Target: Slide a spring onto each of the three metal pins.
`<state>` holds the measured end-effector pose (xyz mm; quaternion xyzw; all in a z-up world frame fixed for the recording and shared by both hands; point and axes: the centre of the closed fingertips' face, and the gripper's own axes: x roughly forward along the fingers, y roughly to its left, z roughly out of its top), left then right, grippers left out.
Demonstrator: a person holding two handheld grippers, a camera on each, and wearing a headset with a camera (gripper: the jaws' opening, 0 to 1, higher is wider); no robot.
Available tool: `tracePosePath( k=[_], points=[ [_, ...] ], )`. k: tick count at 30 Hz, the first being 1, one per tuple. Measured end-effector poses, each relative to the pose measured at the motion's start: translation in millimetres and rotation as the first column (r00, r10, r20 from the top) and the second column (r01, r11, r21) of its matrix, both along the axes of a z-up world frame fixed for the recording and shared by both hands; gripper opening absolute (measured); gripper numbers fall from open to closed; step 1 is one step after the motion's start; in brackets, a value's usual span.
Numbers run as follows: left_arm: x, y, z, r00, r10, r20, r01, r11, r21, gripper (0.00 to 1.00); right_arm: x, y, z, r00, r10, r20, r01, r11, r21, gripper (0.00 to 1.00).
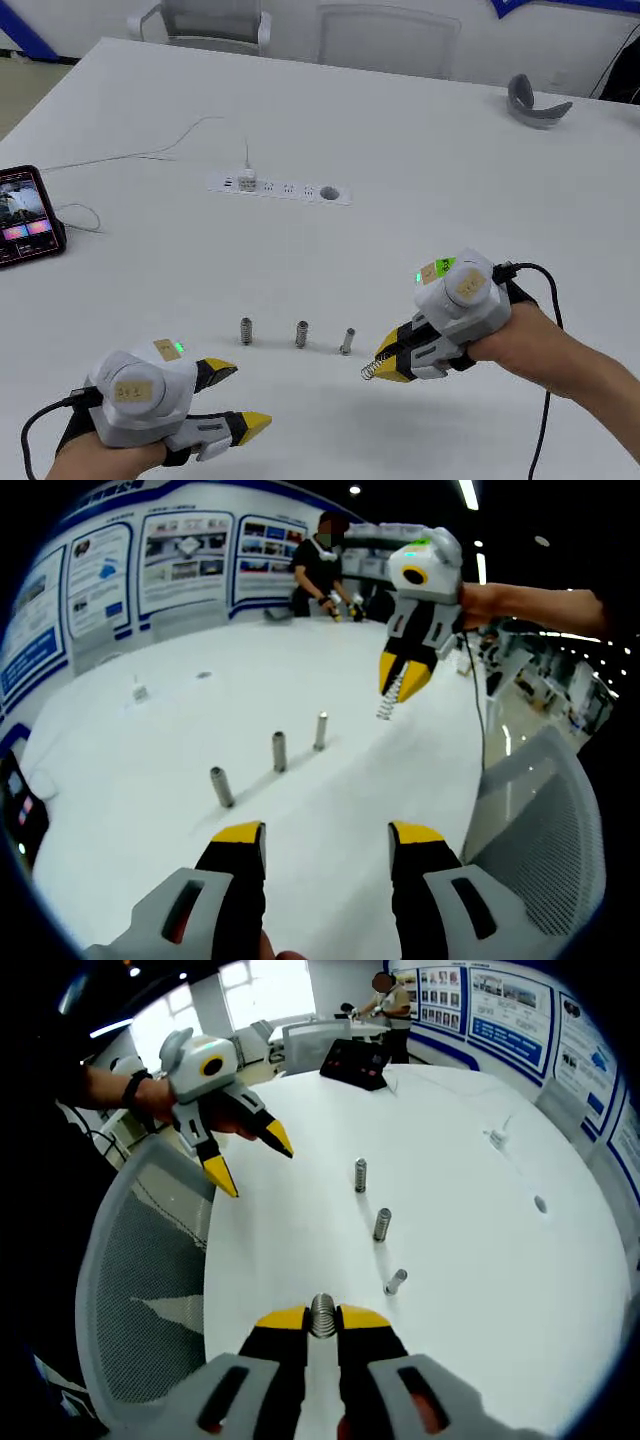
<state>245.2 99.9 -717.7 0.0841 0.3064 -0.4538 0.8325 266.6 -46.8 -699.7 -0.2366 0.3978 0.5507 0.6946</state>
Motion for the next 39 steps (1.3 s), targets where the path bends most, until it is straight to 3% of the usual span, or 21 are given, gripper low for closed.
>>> tracePosePath(
  k=[14,39],
  points=[
    [0.2,35.1,-5.7,0.994,0.107,-0.017,-0.106,0.994,0.022,0.64,27.5,-4.0,-4.3,1.0,-0.016,0.016,0.016,1.0,-0.025,0.12],
    [-8.2,59.4,-11.9,0.981,0.187,-0.059,-0.185,0.982,0.027,0.69,66.7,4.0,-26.6,0.999,-0.001,0.035,0.004,0.996,-0.091,0.12]
  ],
)
